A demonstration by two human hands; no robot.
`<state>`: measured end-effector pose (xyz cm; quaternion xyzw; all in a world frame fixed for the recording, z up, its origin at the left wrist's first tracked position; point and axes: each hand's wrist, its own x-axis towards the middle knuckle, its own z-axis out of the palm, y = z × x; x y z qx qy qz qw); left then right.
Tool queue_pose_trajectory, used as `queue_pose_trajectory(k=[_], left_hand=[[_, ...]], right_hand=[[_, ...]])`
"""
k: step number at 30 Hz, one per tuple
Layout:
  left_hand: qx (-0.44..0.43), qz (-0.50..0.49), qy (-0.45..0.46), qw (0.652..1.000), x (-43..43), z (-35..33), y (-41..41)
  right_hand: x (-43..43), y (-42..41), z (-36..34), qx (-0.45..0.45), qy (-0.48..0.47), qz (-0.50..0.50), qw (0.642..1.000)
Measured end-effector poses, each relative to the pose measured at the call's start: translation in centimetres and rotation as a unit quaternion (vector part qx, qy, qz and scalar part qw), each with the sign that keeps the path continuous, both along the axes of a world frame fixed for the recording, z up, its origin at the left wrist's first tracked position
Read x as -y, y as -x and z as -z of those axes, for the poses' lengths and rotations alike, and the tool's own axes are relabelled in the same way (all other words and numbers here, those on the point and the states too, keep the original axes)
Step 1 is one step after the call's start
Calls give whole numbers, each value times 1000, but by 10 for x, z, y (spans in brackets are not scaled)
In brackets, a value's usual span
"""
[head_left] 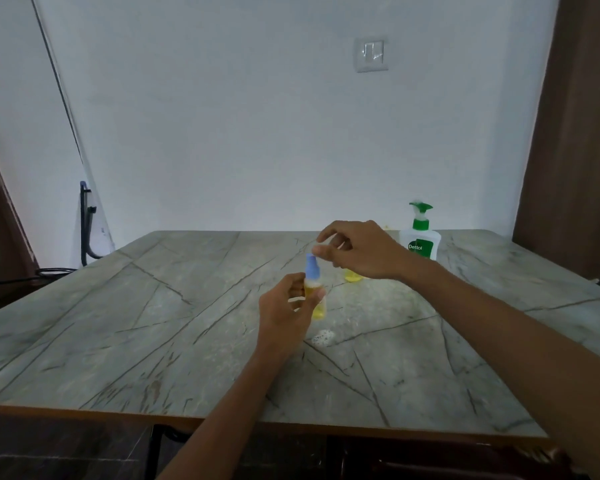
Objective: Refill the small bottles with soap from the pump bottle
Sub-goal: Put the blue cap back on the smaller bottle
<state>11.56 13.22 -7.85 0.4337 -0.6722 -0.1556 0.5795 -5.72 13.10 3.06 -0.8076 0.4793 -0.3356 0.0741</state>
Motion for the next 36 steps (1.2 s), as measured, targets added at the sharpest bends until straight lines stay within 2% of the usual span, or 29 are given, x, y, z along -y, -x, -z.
queue_pose_trajectory(k=[3,6,15,21,36], left_hand=[[-12,-3,6,1000,9,-10,3],[2,-11,8,1000,27,-28,6],[38,-97,-34,994,98,-43,13],[54,-110,-66,990,125,-34,22],[45,-109,-98,988,152,-7,21]], right_hand=[[-18,17,25,96,30,45,994],[-32,29,60,143,30,56,988],[-54,53,122,131,-18,46,990],[-54,60,124,167,-8,49,985],[-56,56,124,158,-39,54,985]])
